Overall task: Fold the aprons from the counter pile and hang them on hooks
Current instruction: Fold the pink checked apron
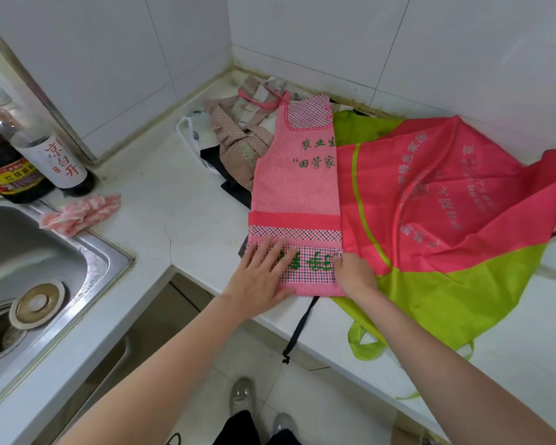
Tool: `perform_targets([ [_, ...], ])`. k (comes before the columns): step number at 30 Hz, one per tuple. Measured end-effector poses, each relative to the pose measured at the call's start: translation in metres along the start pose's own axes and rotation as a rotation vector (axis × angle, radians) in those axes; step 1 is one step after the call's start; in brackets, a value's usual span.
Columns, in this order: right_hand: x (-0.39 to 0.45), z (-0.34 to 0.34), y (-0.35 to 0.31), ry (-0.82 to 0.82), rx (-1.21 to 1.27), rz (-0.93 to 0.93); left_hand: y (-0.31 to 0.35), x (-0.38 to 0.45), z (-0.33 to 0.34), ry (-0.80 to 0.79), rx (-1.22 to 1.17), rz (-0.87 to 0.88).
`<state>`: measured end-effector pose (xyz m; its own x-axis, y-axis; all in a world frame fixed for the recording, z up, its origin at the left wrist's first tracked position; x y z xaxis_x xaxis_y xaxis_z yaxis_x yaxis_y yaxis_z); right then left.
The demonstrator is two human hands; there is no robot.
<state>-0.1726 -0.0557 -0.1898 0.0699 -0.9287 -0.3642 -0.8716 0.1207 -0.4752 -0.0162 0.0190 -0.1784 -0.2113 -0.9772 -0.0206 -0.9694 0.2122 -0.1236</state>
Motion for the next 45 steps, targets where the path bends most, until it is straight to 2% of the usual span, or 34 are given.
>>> perform_targets([
  [2, -0.006, -0.011, -0.006, 0.061, -0.04, -0.06, 0.006, 0.007, 0.015, -0.183, 0.089, 0.065],
  [3, -0.012, -0.02, -0.014, 0.119, -0.098, -0.15, 0.003, 0.008, 0.024, -0.26, 0.09, 0.071],
  [4, -0.019, -0.022, -0.024, 0.149, -0.171, -0.289, 0.001, 0.009, 0.027, -0.269, 0.066, 0.069],
  [5, -0.027, -0.017, -0.034, 0.124, -0.237, -0.451, 0.002, 0.009, 0.026, -0.247, 0.08, 0.085],
  [6, -0.033, -0.005, -0.038, 0.026, -0.313, -0.573, 0.003, 0.008, 0.027, -0.245, 0.089, 0.089],
  [8, -0.038, 0.022, -0.028, -0.187, -0.445, -0.635, 0.002, 0.007, 0.034, -0.231, 0.081, 0.113],
  [11, -0.026, 0.031, -0.008, -0.284, -0.446, -0.589, -0.008, 0.004, 0.025, -0.144, 0.035, 0.145],
  [13, -0.021, 0.029, -0.008, -0.322, -0.325, -0.606, -0.022, 0.001, 0.014, -0.05, -0.134, 0.113],
  [16, -0.003, 0.011, -0.007, -0.354, 0.045, -0.498, -0.056, 0.0, 0.012, -0.147, -0.571, -0.098],
  [18, 0.008, -0.001, -0.003, -0.386, 0.29, -0.371, -0.072, 0.006, 0.008, -0.123, -0.71, -0.207],
  [21, 0.024, -0.018, -0.008, -0.262, 0.4, -0.34, -0.083, 0.015, 0.008, -0.064, -0.739, -0.307],
  [24, 0.037, -0.019, -0.013, -0.148, 0.49, -0.219, -0.092, 0.02, 0.01, 0.005, -0.823, -0.448],
  [30, 0.047, -0.015, -0.026, 0.015, 0.305, -0.125, -0.109, 0.024, 0.011, 0.046, -0.561, -0.623],
  [33, 0.045, -0.01, -0.03, 0.083, 0.115, -0.059, -0.109, 0.03, 0.011, -0.012, -0.432, -0.613],
  [36, 0.044, -0.005, -0.027, 0.124, 0.044, 0.043, -0.109, 0.032, 0.011, -0.095, -0.357, -0.629],
  [38, 0.045, -0.004, -0.029, 0.115, 0.017, 0.069, -0.11, 0.034, 0.004, -0.08, -0.334, -0.646],
  [40, 0.046, -0.005, -0.03, 0.103, -0.008, 0.09, -0.1, 0.043, -0.013, 0.109, -0.209, -0.476],
  [42, 0.048, -0.005, -0.028, 0.081, 0.013, 0.112, -0.072, 0.051, -0.013, 0.196, -0.091, -0.166],
  [44, 0.048, -0.008, -0.028, 0.078, 0.025, 0.102, -0.049, 0.053, 0.008, 0.111, -0.02, 0.07],
  [45, 0.043, -0.016, -0.035, 0.13, -0.008, 0.039, -0.046, 0.053, 0.017, 0.041, -0.012, 0.111],
])
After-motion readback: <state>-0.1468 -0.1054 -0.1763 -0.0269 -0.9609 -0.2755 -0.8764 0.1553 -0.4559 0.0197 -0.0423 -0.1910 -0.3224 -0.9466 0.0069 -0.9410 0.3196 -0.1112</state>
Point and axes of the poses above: each hand's wrist, its own x-axis towards the middle knuckle, its own z-axis out of the palm, y = z × x, the point moved 9 cm from there along x, towards the middle knuckle, and after that the axes turned 10 degrees about x, right-handed, at the moved point
